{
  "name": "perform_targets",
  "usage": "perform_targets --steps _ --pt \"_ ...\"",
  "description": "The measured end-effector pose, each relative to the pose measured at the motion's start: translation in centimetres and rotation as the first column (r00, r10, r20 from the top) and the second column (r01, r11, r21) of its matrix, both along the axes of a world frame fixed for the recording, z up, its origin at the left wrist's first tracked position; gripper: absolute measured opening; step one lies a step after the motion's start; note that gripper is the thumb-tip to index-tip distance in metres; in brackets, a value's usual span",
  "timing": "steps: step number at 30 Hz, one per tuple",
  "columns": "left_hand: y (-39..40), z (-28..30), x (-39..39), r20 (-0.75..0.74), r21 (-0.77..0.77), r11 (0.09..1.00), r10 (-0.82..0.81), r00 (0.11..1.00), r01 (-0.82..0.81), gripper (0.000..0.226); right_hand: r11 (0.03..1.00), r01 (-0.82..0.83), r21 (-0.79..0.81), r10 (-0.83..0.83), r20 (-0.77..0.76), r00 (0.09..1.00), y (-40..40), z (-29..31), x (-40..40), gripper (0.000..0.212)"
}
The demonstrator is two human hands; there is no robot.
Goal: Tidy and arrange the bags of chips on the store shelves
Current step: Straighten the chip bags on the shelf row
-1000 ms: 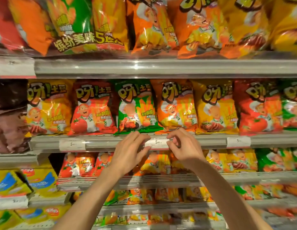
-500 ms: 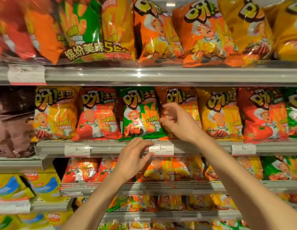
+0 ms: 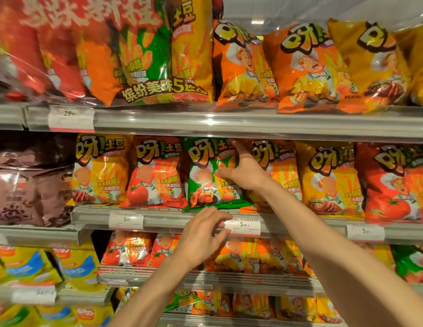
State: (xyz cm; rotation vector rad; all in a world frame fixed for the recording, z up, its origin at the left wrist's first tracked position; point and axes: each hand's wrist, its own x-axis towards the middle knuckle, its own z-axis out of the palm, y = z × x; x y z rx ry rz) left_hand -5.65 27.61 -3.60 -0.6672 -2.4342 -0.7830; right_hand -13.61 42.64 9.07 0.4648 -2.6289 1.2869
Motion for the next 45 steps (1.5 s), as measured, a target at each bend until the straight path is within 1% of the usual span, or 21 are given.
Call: perform_targets --steps 2,5,7,13,19,22,24,26,27,28,31,33,34,35,38,40,42,43,45 --pt "-0.1 0.0 -0.1 -0.003 0.001 1.000 -0.011 1.000 0.011 0.026 1.000 0.012 -0.018 -0.013 -0.056 0.998 -0.1 0.0 0.4 0.097" --pt "-0.2 0.0 -0.2 -0.002 0.003 1.000 -0.016 1.000 0.016 0.027 0.998 0.065 -0.024 -0.067 -0.119 0.991 -0.2 -0.2 0.8 0.088" --pt "-0.2 0.0 -0.2 0.002 0.003 1.000 -0.013 1.000 0.013 0.026 0.993 0.119 -0.026 -0.121 -0.112 0.986 -0.2 -0.5 1.1 0.081" --pt "-0.3 0.0 -0.3 0.021 -0.002 1.000 -0.006 1.000 0.006 0.027 0.984 0.175 0.022 -0.172 -0.089 0.981 -0.2 -1.0 1.3 0.075" --pt "-0.3 0.1 -0.1 0.042 0.007 1.000 -0.009 0.999 0.009 0.028 0.980 0.195 0.050 -0.190 -0.097 0.977 -0.7 -1.5 1.1 0.079" --pt "-0.3 0.1 0.0 0.039 0.014 1.000 -0.009 0.999 0.008 0.027 0.977 0.202 0.070 -0.196 -0.087 0.977 -0.9 -1.3 1.3 0.073" --pt "-0.3 0.0 0.0 0.036 0.015 1.000 -0.015 0.999 0.014 0.028 0.980 0.187 0.068 -0.181 -0.085 0.980 -0.7 -0.9 1.6 0.079" --pt "-0.3 0.0 0.0 0.027 0.000 1.000 -0.017 0.999 0.017 0.028 0.987 0.160 0.020 -0.157 -0.108 0.982 -0.1 -0.5 2.2 0.091" --pt "-0.3 -0.1 0.0 0.021 -0.010 1.000 -0.014 1.000 0.014 0.028 0.987 0.158 0.001 -0.157 -0.132 0.979 0.5 -0.5 2.4 0.091" --pt "-0.3 -0.2 0.0 0.011 -0.017 1.000 -0.012 1.000 0.012 0.028 0.985 0.174 0.010 -0.170 -0.165 0.972 1.3 -0.4 2.7 0.087" --pt "-0.4 -0.6 0.2 -0.026 -0.030 1.000 -0.003 1.000 0.002 0.027 0.957 0.275 0.091 -0.232 -0.329 0.915 4.6 -0.5 3.9 0.059" --pt "-0.1 -0.7 0.4 -0.061 -0.051 0.999 0.015 0.998 -0.018 0.027 0.927 0.349 0.141 -0.267 -0.407 0.873 7.3 -1.0 4.7 0.051" --pt "0.1 -0.7 0.4 -0.078 -0.066 0.997 0.029 0.997 -0.034 0.027 0.908 0.381 0.177 -0.282 -0.413 0.866 8.5 -1.4 4.9 0.050" --pt "0.4 -0.6 0.4 -0.093 -0.078 0.996 0.041 0.995 -0.049 0.026 0.889 0.403 0.217 -0.294 -0.402 0.867 9.6 -1.9 5.1 0.050" --pt "1.6 -0.2 0.1 -0.132 -0.103 0.992 0.056 0.990 -0.070 0.024 0.862 0.413 0.293 -0.335 -0.280 0.899 11.5 -2.7 5.4 0.060" --pt "2.0 0.0 0.0 -0.136 -0.100 0.992 0.060 0.989 -0.074 0.025 0.875 0.381 0.299 -0.339 -0.185 0.922 11.7 -2.7 5.3 0.069" --pt "2.0 0.0 -0.2 -0.121 -0.075 0.995 0.064 0.991 -0.073 0.025 0.895 0.363 0.259 -0.346 -0.113 0.932 11.4 -2.5 4.9 0.074" --pt "1.8 -0.1 -0.3 -0.109 -0.067 0.995 0.060 0.992 -0.068 0.025 0.899 0.366 0.241 -0.350 -0.106 0.931 11.1 -2.5 4.8 0.075" --pt "1.5 -0.1 -0.4 -0.087 -0.063 0.997 0.045 0.995 -0.051 0.025 0.897 0.379 0.226 -0.353 -0.148 0.924 10.6 -2.6 4.9 0.075"
